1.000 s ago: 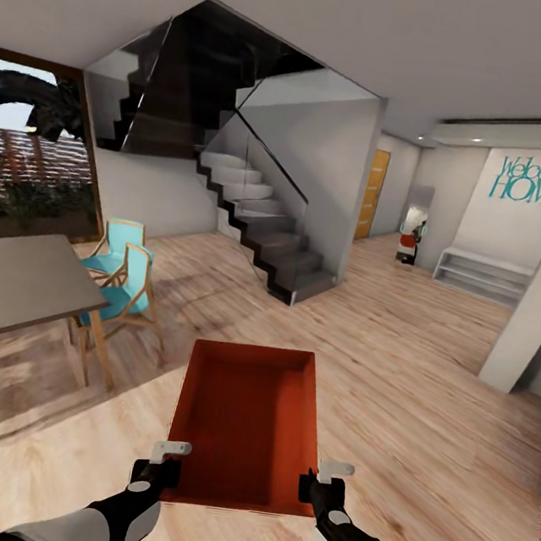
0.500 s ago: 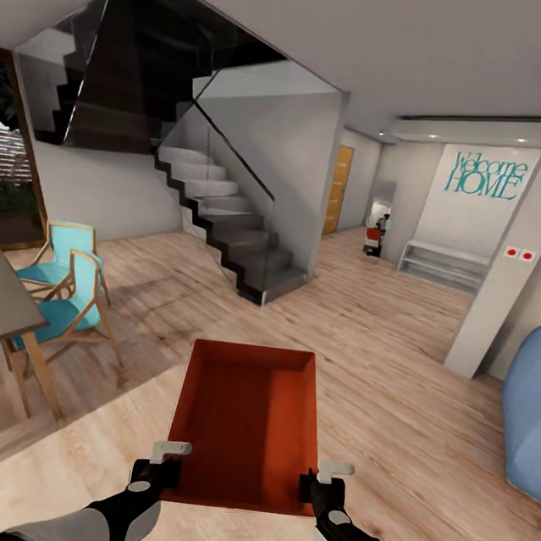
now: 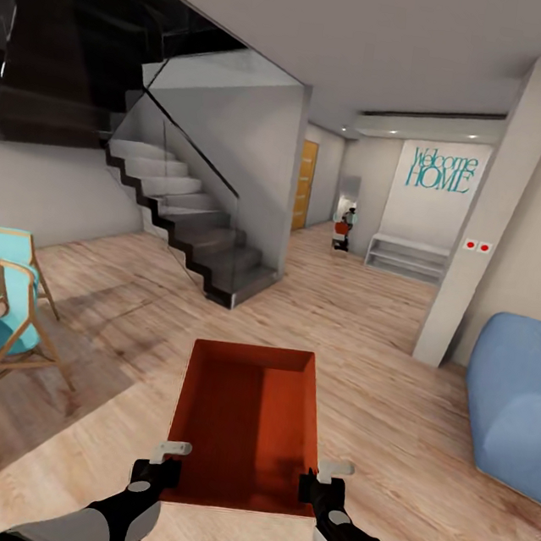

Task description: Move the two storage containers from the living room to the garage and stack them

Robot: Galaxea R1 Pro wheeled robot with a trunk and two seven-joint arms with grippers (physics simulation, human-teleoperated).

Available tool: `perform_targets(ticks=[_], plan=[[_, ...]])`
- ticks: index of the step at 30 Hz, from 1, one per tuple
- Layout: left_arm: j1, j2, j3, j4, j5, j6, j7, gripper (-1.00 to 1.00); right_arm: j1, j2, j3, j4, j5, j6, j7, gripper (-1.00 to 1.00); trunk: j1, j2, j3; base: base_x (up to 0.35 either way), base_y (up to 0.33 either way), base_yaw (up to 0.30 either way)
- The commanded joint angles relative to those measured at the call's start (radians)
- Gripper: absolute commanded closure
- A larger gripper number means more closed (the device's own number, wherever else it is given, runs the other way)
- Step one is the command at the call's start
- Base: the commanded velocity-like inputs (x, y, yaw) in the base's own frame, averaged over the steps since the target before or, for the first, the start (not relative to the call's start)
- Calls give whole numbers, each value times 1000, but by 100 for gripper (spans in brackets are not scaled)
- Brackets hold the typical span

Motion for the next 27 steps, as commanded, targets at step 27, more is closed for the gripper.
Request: perform_targets(ticks=[27], plan=[[-1, 0, -22, -2, 6, -9, 14, 100, -1, 9, 2, 3, -9, -3, -3, 100, 1, -2, -2, 321, 0, -221]])
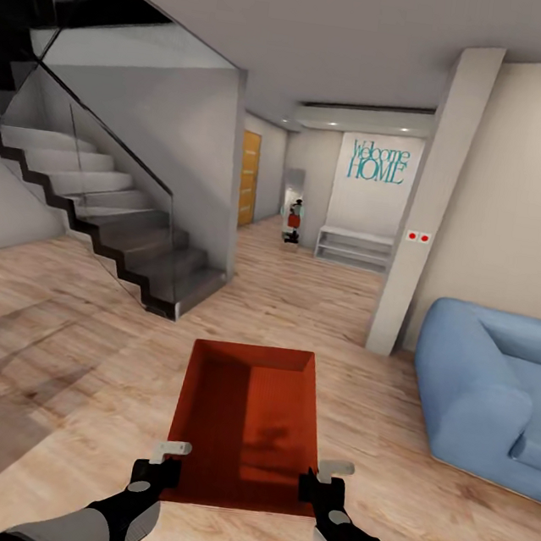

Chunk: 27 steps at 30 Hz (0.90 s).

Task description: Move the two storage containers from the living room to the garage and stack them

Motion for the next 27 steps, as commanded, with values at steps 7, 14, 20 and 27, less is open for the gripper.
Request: perform_targets(ticks=[7, 14, 20, 27], plan=[[-1, 0, -20, -1, 4, -7, 14, 100, -1, 9, 3, 4, -10, -3, -3, 100, 1, -2, -2, 321, 0, -9], [-1, -1, -20, -1, 4, -7, 14, 100, -1, 9, 3, 4, -10, -3, -3, 100, 1, -2, -2, 321, 0, 0], [-1, 0, -20, -1, 4, -7, 14, 100, -1, 9, 3, 4, -10, -3, -3, 100, 1, -2, -2, 321, 0, 0], [-1, -1, -20, -1, 4, -7, 14, 100, -1, 9, 4, 4, -10, -3, -3, 100, 1, -2, -2, 321, 0, 0]])
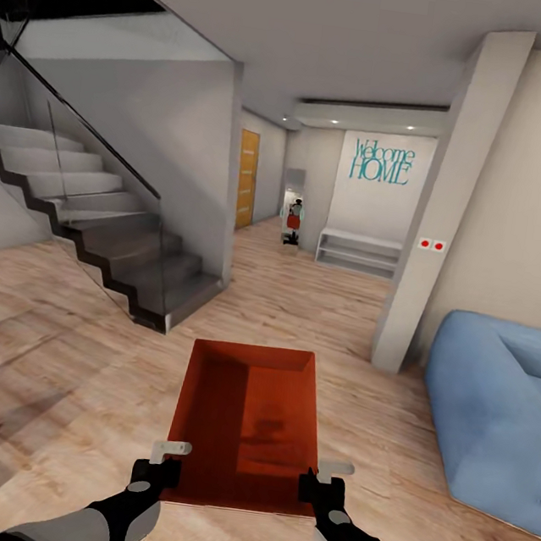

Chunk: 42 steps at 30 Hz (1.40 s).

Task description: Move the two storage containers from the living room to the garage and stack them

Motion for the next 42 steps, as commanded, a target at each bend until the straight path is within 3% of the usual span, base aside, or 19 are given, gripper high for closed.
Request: perform_targets(ticks=[1, 22, 42], plan=[[-2, 0, -18, -1, 3, -7, 13, 100, -1, 9, 4, 4, -11, -3, -3, 100, 1, -2, -2, 321, 0, 0], [-2, 0, -18, -1, 3, -7, 13, 100, -1, 9, 4, 4, -11, -4, -3, 100, 1, -2, -2, 321, 0, -124], [-2, 0, -18, -1, 3, -7, 13, 100, -1, 10, 4, 4, -11, -4, -3, 100, 1, -2, -2, 321, 0, -7]])
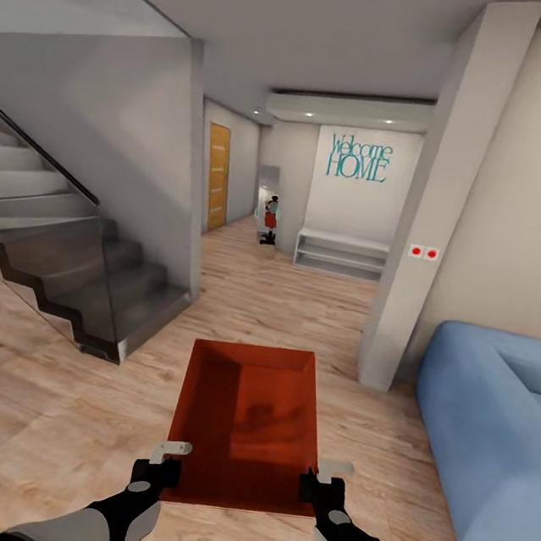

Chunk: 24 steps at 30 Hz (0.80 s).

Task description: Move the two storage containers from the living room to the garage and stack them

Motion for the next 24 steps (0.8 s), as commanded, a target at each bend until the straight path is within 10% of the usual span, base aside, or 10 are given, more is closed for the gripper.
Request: perform_targets(ticks=[1, 24], plan=[[-2, 0, -18, -1, 2, -7, 13, 100, -1, 10, 5, 4, -11, -3, -3, 100, 1, -2, -2, 321, 0, 0], [-2, 0, -18, -2, 2, -7, 13, 100, -1, 9, 5, 3, -9, -3, -3, 100, 1, -2, -2, 321, 0, 0]])
